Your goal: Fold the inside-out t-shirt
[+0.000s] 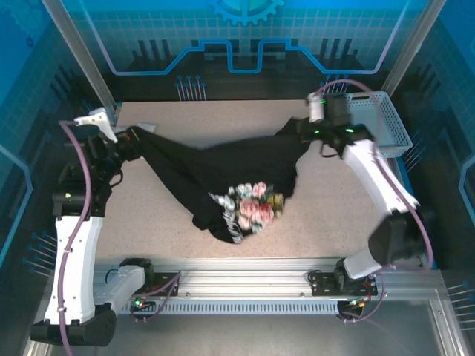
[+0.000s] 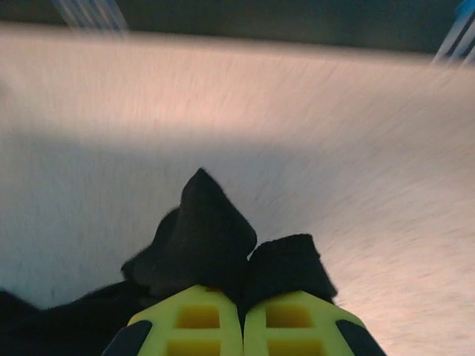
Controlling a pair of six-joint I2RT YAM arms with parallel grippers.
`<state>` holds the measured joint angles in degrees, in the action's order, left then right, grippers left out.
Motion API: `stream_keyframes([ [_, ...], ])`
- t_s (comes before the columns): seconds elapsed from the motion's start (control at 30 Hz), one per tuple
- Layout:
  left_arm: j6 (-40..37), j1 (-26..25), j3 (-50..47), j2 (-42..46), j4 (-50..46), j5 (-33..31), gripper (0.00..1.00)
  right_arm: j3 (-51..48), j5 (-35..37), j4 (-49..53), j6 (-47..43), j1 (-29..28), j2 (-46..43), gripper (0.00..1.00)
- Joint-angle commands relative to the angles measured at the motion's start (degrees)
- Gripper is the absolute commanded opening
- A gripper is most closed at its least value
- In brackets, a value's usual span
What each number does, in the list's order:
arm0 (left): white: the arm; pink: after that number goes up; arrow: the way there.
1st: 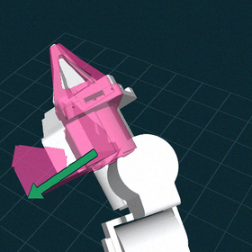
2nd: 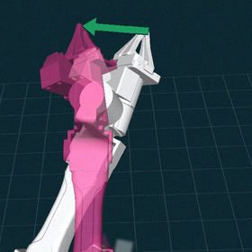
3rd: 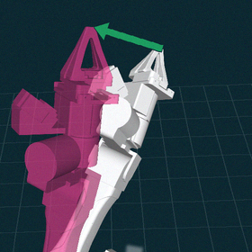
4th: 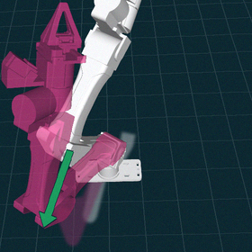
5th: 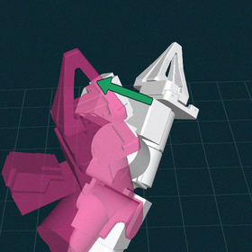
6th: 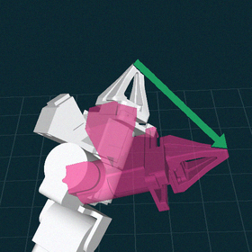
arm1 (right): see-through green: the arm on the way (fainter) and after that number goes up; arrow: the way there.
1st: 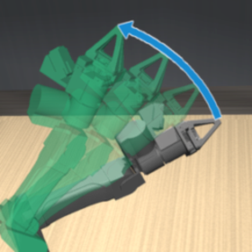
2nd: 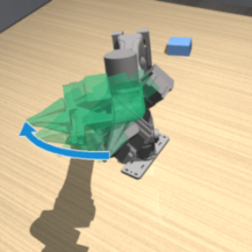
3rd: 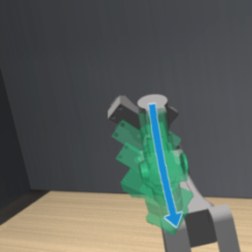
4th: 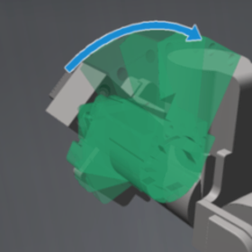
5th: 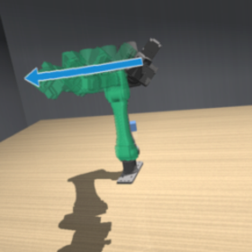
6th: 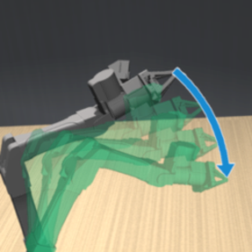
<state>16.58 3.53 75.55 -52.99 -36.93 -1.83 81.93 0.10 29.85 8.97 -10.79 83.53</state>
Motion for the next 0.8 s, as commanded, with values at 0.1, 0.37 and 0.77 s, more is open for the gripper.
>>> stream_keyframes([
  [0.1, 2.35, 2.44, 8.67, 0.91, 6.08, -0.35, 0.00, -1.49, 0.10, 2.01, -0.35, 5.64, -12.00, 0.00],
  [0.37, 2.53, 2.40, 0.99, -0.22, 6.00, 8.84, 0.00, -16.92, -9.75, -3.89, 6.41, 1.25, -15.36, 0.13],
  [0.77, 4.39, 2.45, -12.58, 0.92, 8.65, 12.02, 0.00, -24.85, -1.80, 0.31, 8.08, -5.51, -0.50, 0.43],
])
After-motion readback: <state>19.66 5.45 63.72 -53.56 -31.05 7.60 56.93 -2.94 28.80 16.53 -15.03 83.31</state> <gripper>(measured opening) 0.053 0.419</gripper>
